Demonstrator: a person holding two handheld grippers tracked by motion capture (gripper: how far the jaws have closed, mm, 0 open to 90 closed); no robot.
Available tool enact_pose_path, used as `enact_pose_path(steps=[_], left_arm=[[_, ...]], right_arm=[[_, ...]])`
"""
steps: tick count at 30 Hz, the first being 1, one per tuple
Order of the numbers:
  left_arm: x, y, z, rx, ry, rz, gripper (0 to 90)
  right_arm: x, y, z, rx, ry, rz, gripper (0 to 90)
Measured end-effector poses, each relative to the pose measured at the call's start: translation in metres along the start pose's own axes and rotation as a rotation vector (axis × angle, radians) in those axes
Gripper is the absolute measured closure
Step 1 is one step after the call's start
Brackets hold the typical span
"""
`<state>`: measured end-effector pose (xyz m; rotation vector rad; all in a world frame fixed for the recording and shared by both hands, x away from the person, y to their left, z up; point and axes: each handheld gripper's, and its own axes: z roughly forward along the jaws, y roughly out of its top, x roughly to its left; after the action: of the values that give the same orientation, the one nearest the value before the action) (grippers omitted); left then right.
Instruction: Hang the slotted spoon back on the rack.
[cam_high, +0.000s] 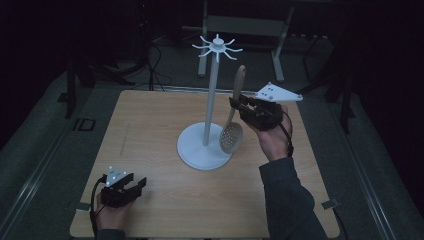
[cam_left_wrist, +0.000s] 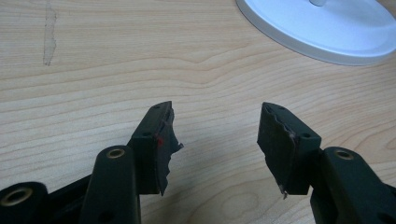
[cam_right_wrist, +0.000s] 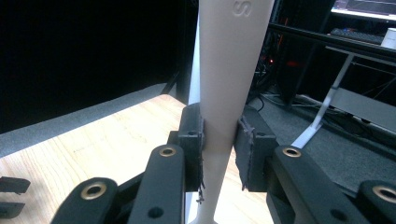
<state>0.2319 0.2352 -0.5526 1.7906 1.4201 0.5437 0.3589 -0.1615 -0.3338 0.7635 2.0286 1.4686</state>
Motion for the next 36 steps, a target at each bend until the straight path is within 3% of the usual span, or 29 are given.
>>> enact_pose_path(steps=[15, 36], left_arm=[[0.001, 0.000, 0.000, -0.001, -0.003, -0.003, 45.9], [0.002, 0.000, -0.002, -0.008, -0.001, -0.010, 45.9]], right_arm=[[-0.001, 0.012, 0.008, -0.009, 0.005, 0.024, 73.9], [-0.003, 0.020, 0.027, 0.039, 0.006, 0.043, 73.9]])
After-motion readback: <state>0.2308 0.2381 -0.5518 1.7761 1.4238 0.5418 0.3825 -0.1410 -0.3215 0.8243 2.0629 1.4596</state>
